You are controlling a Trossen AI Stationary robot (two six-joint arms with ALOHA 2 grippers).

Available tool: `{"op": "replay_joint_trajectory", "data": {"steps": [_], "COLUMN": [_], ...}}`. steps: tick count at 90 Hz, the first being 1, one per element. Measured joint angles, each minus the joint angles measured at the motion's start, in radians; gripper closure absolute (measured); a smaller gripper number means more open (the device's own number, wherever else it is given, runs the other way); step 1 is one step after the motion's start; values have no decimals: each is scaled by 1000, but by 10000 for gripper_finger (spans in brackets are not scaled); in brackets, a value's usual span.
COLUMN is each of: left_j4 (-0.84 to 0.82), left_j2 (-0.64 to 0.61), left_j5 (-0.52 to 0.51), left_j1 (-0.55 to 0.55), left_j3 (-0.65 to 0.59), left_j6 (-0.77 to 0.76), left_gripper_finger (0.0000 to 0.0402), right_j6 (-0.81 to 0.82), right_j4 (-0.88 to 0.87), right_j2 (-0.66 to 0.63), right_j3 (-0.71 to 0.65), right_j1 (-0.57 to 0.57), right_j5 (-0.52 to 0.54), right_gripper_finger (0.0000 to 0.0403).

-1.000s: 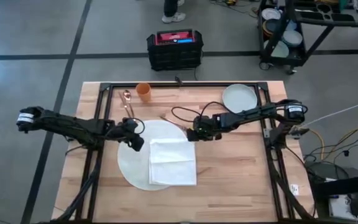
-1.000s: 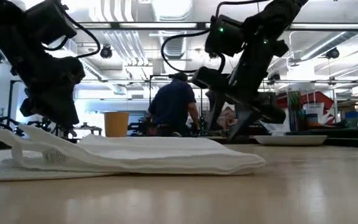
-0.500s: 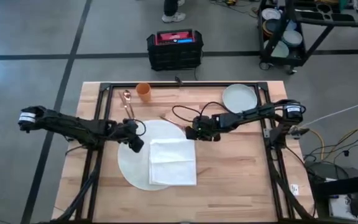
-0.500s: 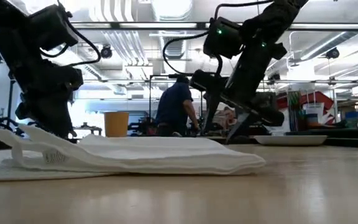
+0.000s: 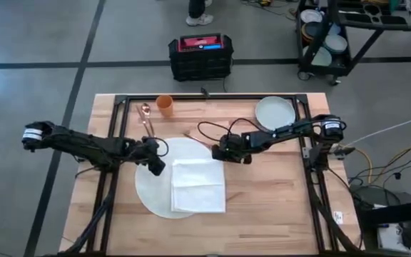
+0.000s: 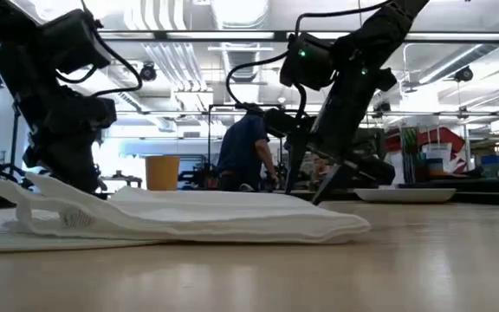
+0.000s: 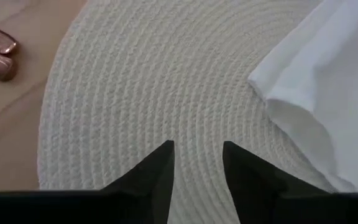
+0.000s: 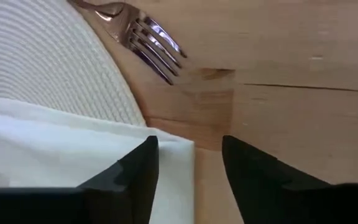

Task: Set table place
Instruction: Fold the white napkin

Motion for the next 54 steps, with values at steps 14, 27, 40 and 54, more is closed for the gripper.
{"op": "replay_joint_trajectory", "data": {"steps": [14, 27, 40, 54], "left_j4": [1, 1, 1, 1], "left_j2": [5, 4, 4, 5], "left_j5": [-4, -19, -23, -24], "left_j1": [2, 3, 4, 5], "left_j3": [0, 0, 0, 0], "left_j6": [1, 1, 1, 1], "left_gripper_finger": [283, 278, 273, 276], "right_j6": [18, 4, -1, -13], "right_j4": [22, 23, 21, 17], "right_j2": [0, 0, 0, 0], "right_j3": [2, 19, 22, 22], "right_j1": [0, 0, -1, 0], "right_j5": [-12, -26, -26, -26], "right_gripper_finger": [236, 243, 256, 272]}}
